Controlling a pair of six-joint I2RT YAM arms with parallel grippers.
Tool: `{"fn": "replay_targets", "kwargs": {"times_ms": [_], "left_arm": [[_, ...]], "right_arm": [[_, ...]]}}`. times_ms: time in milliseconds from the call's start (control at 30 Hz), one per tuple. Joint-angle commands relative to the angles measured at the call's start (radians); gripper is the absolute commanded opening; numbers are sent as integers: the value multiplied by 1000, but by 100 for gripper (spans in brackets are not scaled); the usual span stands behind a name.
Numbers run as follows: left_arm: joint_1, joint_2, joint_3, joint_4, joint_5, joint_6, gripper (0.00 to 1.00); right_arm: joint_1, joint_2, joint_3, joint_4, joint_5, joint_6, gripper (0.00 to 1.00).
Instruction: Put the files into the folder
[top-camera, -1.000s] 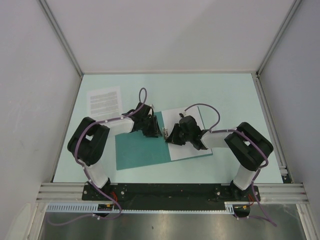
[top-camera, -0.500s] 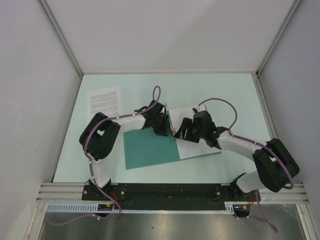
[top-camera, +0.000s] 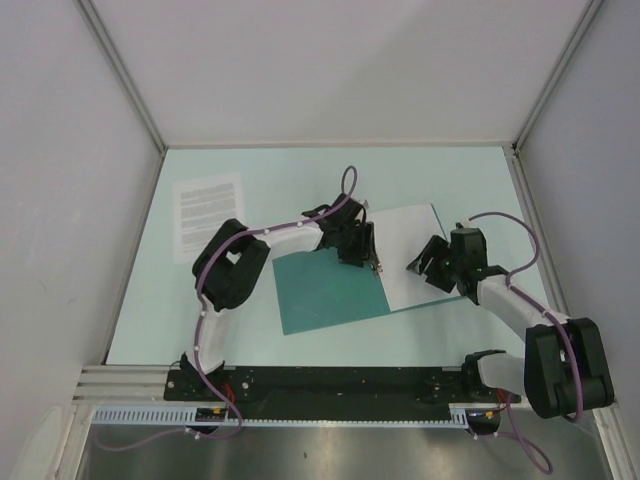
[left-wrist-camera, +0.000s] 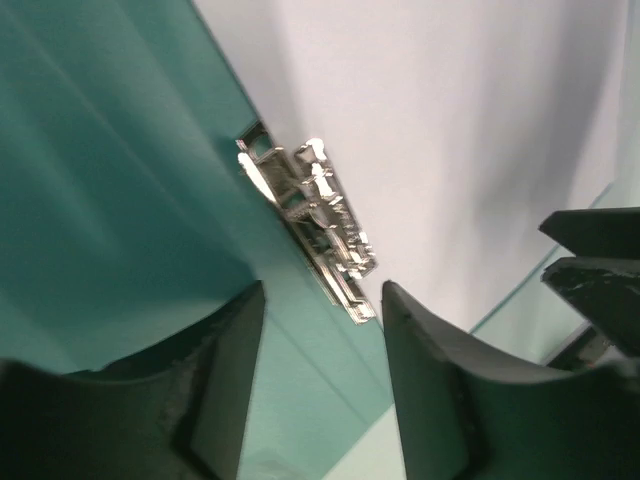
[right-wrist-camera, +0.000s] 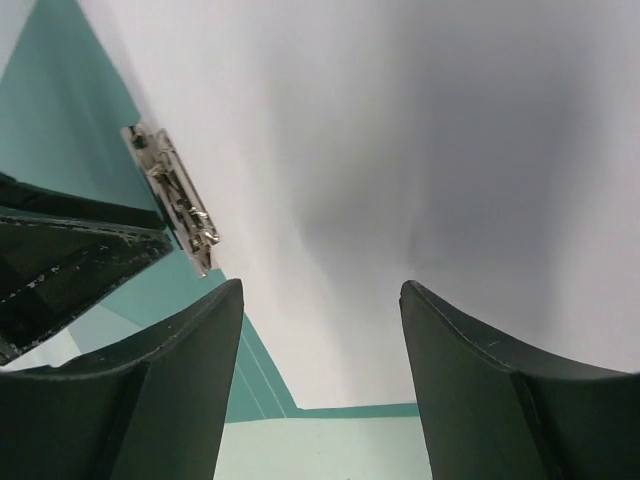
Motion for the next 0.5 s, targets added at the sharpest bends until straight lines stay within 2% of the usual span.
{"fn": "replay_targets", "kwargs": {"times_ms": [0, 167, 267, 367, 467], "left_arm": [[7, -90, -13, -55, -46, 29, 63], [112, -363, -163, -38, -14, 67, 78], [220, -490, -252, -32, 43, 86, 82], [336, -575, -300, -47, 71, 129, 85], [476, -590, -300, -106, 83, 164, 85]], "right_arm": [[18, -59, 19, 33, -31, -78, 70], [96, -33, 79, 44, 28, -104, 80], [176, 24, 143, 79, 84, -98, 89], [286, 128, 255, 117, 135, -92, 94], [381, 275, 353, 209, 167, -61, 96]]}}
